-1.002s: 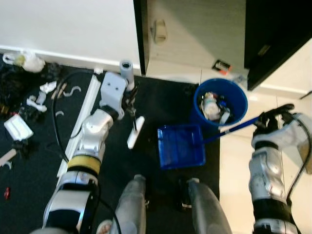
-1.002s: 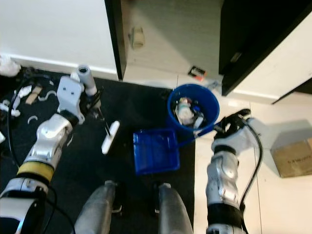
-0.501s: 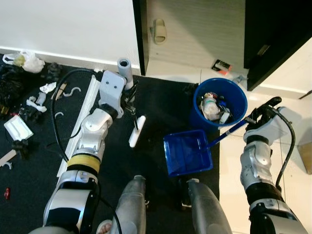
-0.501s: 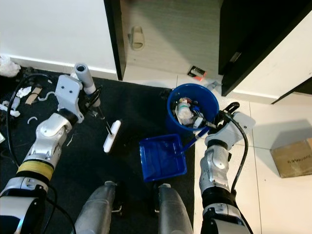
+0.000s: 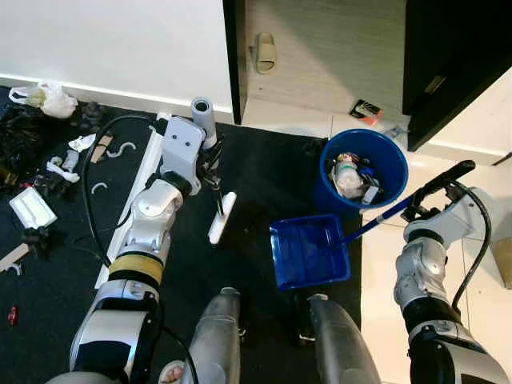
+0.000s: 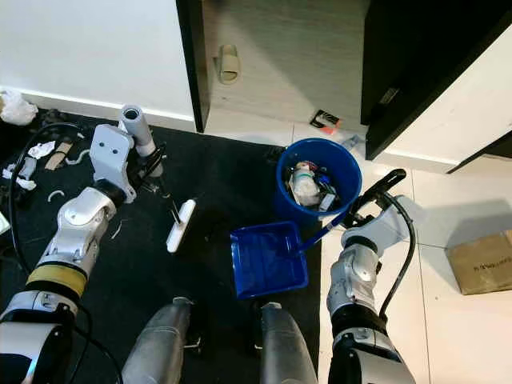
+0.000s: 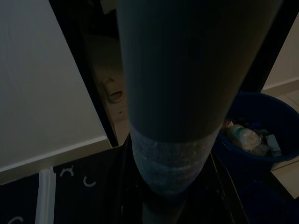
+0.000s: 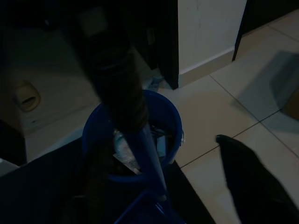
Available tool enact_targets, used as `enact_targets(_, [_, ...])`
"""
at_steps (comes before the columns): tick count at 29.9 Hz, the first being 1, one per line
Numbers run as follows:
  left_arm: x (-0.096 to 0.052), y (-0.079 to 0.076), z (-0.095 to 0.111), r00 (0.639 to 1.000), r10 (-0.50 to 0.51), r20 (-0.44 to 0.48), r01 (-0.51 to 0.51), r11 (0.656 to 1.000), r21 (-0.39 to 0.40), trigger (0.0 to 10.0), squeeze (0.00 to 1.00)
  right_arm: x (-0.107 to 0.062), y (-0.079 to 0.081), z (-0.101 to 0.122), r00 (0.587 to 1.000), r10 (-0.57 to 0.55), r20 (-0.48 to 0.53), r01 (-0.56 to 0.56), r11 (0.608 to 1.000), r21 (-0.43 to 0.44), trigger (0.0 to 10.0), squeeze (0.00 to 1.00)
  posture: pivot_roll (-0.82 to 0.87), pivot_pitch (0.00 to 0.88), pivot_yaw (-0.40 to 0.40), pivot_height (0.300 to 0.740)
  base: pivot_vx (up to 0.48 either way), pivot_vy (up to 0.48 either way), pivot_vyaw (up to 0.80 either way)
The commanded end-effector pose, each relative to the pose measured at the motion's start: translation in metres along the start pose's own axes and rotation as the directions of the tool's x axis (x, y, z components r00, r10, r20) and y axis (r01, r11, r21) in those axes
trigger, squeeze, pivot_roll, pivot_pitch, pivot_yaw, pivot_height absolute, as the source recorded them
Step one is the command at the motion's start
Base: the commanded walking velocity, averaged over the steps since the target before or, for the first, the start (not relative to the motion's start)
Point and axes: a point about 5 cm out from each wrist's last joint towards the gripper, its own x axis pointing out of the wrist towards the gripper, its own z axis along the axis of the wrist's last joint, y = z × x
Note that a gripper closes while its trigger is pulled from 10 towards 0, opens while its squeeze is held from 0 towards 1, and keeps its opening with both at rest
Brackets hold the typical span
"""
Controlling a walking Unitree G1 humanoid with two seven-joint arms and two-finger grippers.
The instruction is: Sweep floor
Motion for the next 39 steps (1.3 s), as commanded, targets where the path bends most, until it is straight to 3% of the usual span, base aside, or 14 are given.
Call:
enact_targets(1, [0.0,0.005,0.003,1.0,-0.001,0.006,0.001,1.0,0.018,10.0,0.0,-0.002,-0.005,-0.004,1.0,-0.015,-0.015,0.015,1.0,0.013,10.0,1.0,0.08,0.219,0.003,0.74,0.0,0.0,0.0])
enact_targets(7, [-0.008,0.007,0.005,0.999,0.035,0.032,-0.035,0.999,0.004,10.0,0.0,-0.023,0.007,0.002,0.992,0.123,0.011,-0.123,0.992,0.018,10.0,0.96,0.07,0.178,-0.012,0.74,0.0,0.0,0.0])
enact_targets(8, [-0.01,0.007,0.004,0.998,0.044,0.035,-0.044,0.999,0.0,10.0,0.0,-0.029,0.007,0.002,0.984,0.18,0.007,-0.18,0.984,-0.009,10.0,0.0,0.07,0.176,-0.012,0.74,0.0,0.0,0.0])
enact_targets(13, [-0.019,0.004,-0.002,0.997,0.077,0.029,-0.076,0.997,-0.026,10.0,0.0,-0.039,-0.006,0.013,0.937,0.349,0.001,-0.346,0.931,-0.114,10.0,0.0,0.05,0.164,-0.011,0.74,0.0,0.0,0.0])
enact_targets(16, [-0.023,-0.001,-0.005,0.996,0.084,0.025,-0.082,0.996,-0.045,10.0,0.0,-0.029,-0.023,0.023,0.951,0.308,-0.015,-0.303,0.922,-0.24,10.0,0.0,0.05,0.163,-0.014,0.74,0.0,0.0,0.0])
enact_targets(21, [-0.025,-0.011,-0.009,0.997,0.071,0.018,-0.07,0.996,-0.061,10.0,0.0,-0.024,-0.028,0.037,0.955,0.297,0.005,-0.283,0.915,-0.287,10.0,0.0,0.05,0.163,-0.021,0.74,0.0,0.0,0.0])
enact_targets(22, [-0.026,-0.013,-0.009,0.997,0.07,0.017,-0.069,0.996,-0.064,10.0,0.0,-0.026,-0.028,0.038,0.953,0.304,-0.006,-0.292,0.908,-0.301,10.0,0.77,0.05,0.161,-0.026,0.74,0.0,0.0,0.0])
enact_targets(24, [-0.027,-0.014,-0.009,0.997,0.07,0.017,-0.068,0.996,-0.065,10.0,0.0,-0.027,-0.027,0.038,0.951,0.308,-0.014,-0.297,0.903,-0.309,10.0,0.77,0.05,0.161,-0.026,0.74,0.0,0.0,0.0])
enact_targets(25, [-0.028,-0.015,-0.01,0.997,0.074,0.015,-0.073,0.995,-0.069,10.0,0.0,-0.03,-0.026,0.038,0.946,0.322,-0.029,-0.314,0.894,-0.319,10.0,1.0,0.05,0.16,-0.031,0.74,0.0,0.0,0.0])
enact_targets(33, [-0.032,-0.013,-0.011,0.996,0.091,0.004,-0.09,0.993,-0.07,10.0,0.0,-0.023,-0.038,0.028,0.949,0.306,-0.08,-0.313,0.872,-0.377,10.0,1.0,0.06,0.156,-0.024,0.74,0.0,0.0,0.0])
enact_targets(34, [-0.033,-0.012,-0.011,0.996,0.093,0.001,-0.093,0.994,-0.062,10.0,0.0,-0.011,-0.042,0.028,0.954,0.285,-0.092,-0.296,0.849,-0.437,10.0,0.52,0.07,0.161,-0.022,0.74,0.0,0.0,0.0])
enact_targets(36, [-0.034,-0.012,-0.011,0.996,0.094,-0.001,-0.094,0.994,-0.06,10.0,0.0,-0.007,-0.044,0.028,0.956,0.278,-0.096,-0.291,0.842,-0.454,10.0,0.52,0.07,0.163,-0.022,0.74,0.0,0.0,0.0])
enact_targets(37, [-0.034,-0.011,-0.01,0.995,0.097,-0.001,-0.097,0.994,-0.057,10.0,0.0,-0.002,-0.044,0.03,0.957,0.273,-0.095,-0.286,0.846,-0.449,10.0,0.0,0.08,0.169,-0.023,0.74,0.0,0.0,0.0])
enact_targets(39, [-0.035,-0.011,-0.01,0.995,0.099,0.0,-0.099,0.994,-0.055,10.0,0.0,0.001,-0.044,0.031,0.959,0.269,-0.093,-0.282,0.85,-0.446,10.0,0.0,0.09,0.172,-0.024,0.74,0.0,0.0,0.0])
